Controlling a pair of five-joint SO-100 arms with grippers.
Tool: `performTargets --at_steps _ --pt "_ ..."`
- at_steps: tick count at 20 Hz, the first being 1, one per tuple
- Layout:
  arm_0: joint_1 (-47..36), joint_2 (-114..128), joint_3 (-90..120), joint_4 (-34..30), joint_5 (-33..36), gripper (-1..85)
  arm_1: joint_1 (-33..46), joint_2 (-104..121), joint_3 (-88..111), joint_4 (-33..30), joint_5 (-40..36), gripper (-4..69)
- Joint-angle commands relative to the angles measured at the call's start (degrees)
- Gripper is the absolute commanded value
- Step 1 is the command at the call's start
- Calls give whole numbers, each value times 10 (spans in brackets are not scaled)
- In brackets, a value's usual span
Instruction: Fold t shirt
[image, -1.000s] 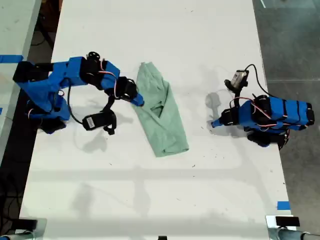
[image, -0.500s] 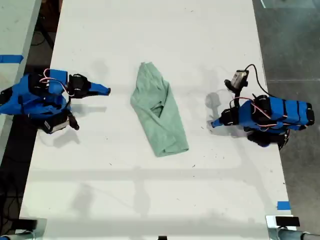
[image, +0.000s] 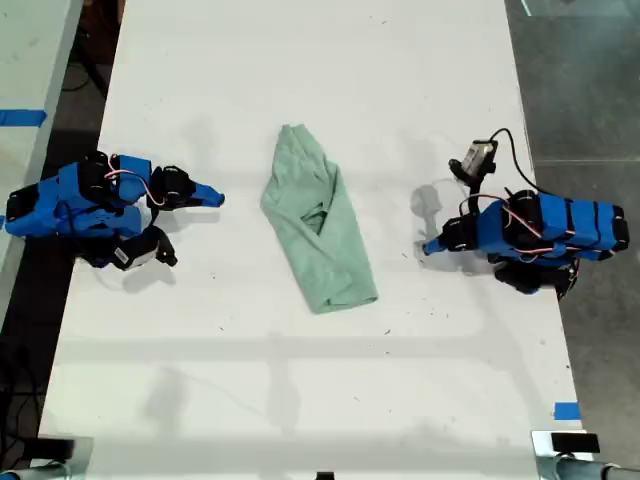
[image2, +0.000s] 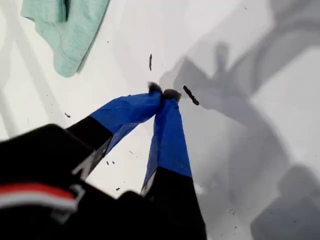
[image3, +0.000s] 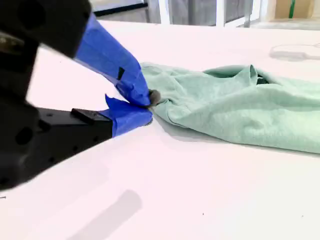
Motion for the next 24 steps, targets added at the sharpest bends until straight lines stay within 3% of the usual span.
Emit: performTargets --at_steps 1,24 --pt "-6 3 4 1 -12 0 -2 7 25 2 5 5" --pt "-4 3 10 2 -26 0 -1 7 25 2 6 5"
